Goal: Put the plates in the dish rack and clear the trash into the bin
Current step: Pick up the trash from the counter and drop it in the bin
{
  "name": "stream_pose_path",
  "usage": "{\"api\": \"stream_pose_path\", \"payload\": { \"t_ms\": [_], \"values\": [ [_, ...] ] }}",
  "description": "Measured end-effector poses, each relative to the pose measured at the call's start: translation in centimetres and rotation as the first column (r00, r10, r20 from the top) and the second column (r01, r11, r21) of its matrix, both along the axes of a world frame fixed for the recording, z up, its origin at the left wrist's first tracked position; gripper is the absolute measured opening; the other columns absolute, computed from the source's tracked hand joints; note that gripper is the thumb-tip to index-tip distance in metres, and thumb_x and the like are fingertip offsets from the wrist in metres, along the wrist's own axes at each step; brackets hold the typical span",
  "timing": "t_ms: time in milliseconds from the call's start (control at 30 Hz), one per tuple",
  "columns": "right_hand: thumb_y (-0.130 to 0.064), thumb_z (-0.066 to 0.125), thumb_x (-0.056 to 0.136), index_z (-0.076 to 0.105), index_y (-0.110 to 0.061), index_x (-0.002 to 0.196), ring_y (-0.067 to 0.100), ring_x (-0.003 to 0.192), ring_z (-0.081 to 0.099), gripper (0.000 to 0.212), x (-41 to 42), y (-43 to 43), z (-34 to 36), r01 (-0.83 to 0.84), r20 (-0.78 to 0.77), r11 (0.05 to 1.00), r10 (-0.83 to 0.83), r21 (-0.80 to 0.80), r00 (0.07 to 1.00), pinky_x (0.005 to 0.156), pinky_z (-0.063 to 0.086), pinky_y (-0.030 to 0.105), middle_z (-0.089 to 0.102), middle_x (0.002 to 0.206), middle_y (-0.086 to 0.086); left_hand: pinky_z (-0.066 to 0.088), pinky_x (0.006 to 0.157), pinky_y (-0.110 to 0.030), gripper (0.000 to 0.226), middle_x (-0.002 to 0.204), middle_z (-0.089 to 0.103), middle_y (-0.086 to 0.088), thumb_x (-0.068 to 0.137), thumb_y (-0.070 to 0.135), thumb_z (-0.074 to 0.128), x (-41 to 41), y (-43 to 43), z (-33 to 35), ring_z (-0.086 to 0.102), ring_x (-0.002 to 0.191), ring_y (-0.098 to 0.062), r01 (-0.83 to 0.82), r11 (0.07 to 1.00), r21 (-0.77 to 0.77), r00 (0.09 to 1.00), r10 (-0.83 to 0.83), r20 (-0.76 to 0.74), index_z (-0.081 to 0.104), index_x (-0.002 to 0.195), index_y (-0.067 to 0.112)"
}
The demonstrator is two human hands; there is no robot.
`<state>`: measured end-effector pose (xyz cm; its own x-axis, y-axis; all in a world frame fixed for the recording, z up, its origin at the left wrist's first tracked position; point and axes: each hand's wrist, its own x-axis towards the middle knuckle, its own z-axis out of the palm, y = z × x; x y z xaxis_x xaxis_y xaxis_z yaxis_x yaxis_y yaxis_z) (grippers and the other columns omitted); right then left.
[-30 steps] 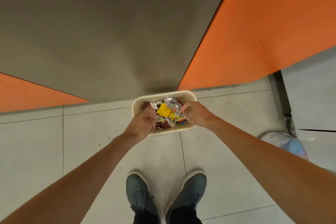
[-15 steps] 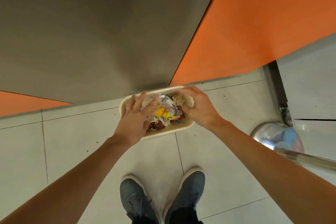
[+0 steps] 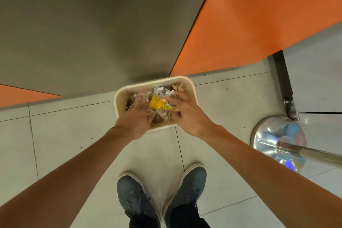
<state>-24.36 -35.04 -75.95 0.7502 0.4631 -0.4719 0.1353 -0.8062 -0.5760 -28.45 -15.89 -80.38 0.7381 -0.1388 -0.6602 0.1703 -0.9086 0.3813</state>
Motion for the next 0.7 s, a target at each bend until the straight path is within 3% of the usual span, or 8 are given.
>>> {"api": "stream_pose_path", "payload": {
  "t_ms": [100,167,300,400,467,533,600,700],
  "values": [
    [-0.014,0.050,0.097,0.051,-0.009,0.136,0.024,0.127,0.044,0.040,0.2,-0.5,-0.4,-0.046,-0.018,0.999,0.046,-0.028,0.999,0.105,0.039,0.036,0.042,0.142,0.007,0.004,0.122,-0.040,0.059,0.163,0.000,-0.013,0.105,0.041,0.020,1.5,0.6,-2.6,0.004,0.151,-0.028,-0.038,0.999,0.021,0.986,0.041,-0.164,0.011,0.156,0.013],
    [-0.013,0.050,0.097,0.055,-0.007,0.130,0.023,0.116,0.050,0.034,0.4,-0.8,-0.9,-0.061,-0.008,0.997,0.061,-0.041,0.998,0.098,0.040,0.031,0.047,0.136,0.008,0.011,0.121,-0.041,0.053,0.160,0.014,-0.018,0.106,0.032,0.020,2.3,0.4,-3.2,0.013,0.148,-0.032,0.003,0.999,0.036,0.974,0.005,-0.227,0.024,0.152,0.006],
    [-0.013,0.053,0.095,0.054,-0.008,0.133,0.022,0.122,0.049,0.039,0.4,-1.4,-0.9,-0.056,0.063,0.997,0.059,-0.053,0.996,0.102,0.040,0.029,0.046,0.141,0.005,0.032,0.110,-0.040,0.041,0.141,0.050,-0.010,0.102,0.024,0.031,3.1,0.8,-2.2,0.044,0.131,-0.028,-0.031,0.995,0.099,0.993,0.042,-0.112,0.055,0.133,0.012],
    [-0.011,0.054,0.093,0.052,-0.011,0.138,0.023,0.121,0.052,0.044,-0.3,-1.7,-0.4,-0.012,0.037,0.999,0.014,-0.040,0.999,0.103,0.043,0.037,0.044,0.144,0.002,0.031,0.111,-0.035,0.031,0.137,0.057,0.001,0.099,0.028,0.043,3.2,1.4,-0.8,0.045,0.132,-0.018,-0.097,0.995,-0.010,0.993,0.097,0.064,0.068,0.117,0.027],
    [-0.009,0.054,0.093,0.051,-0.012,0.139,0.022,0.118,0.054,0.046,-0.7,-1.7,0.1,0.014,0.021,1.000,-0.014,-0.018,1.000,0.103,0.043,0.036,0.043,0.145,0.001,0.032,0.110,-0.028,0.024,0.134,0.060,0.000,0.095,0.024,0.055,3.1,1.5,1.1,0.047,0.129,-0.018,-0.178,0.975,-0.133,0.971,0.196,0.135,0.073,0.110,0.019],
    [-0.007,0.054,0.092,0.051,-0.013,0.138,0.022,0.123,0.051,0.047,-0.9,-1.6,1.0,0.027,0.036,1.000,-0.027,0.005,0.999,0.107,0.040,0.031,0.043,0.146,0.002,0.033,0.102,-0.022,0.023,0.133,0.059,0.004,0.093,0.023,0.058,2.6,1.6,3.3,0.050,0.125,-0.017,-0.266,0.948,-0.175,0.948,0.290,0.134,0.074,0.109,0.020],
    [-0.004,0.054,0.092,0.052,-0.014,0.138,0.021,0.130,0.043,0.047,-1.2,-1.4,2.2,-0.005,0.090,1.000,0.005,0.006,0.996,0.109,0.033,0.025,0.044,0.145,0.004,0.041,0.096,-0.026,0.024,0.133,0.059,0.005,0.092,0.027,0.058,2.1,1.8,5.0,0.055,0.116,-0.021,-0.302,0.940,-0.157,0.943,0.319,0.094,0.072,0.111,0.028],
    [-0.002,0.056,0.089,0.054,-0.012,0.137,0.025,0.133,0.040,0.048,-1.8,-1.1,4.3,-0.049,0.150,0.999,0.045,0.020,0.988,0.111,0.031,0.028,0.047,0.142,0.009,0.044,0.079,-0.025,0.029,0.121,0.062,0.001,0.093,0.024,0.056,1.0,2.2,7.2,0.058,0.093,-0.020,-0.329,0.926,-0.185,0.940,0.339,0.028,0.067,0.119,0.031]
  ]
}}
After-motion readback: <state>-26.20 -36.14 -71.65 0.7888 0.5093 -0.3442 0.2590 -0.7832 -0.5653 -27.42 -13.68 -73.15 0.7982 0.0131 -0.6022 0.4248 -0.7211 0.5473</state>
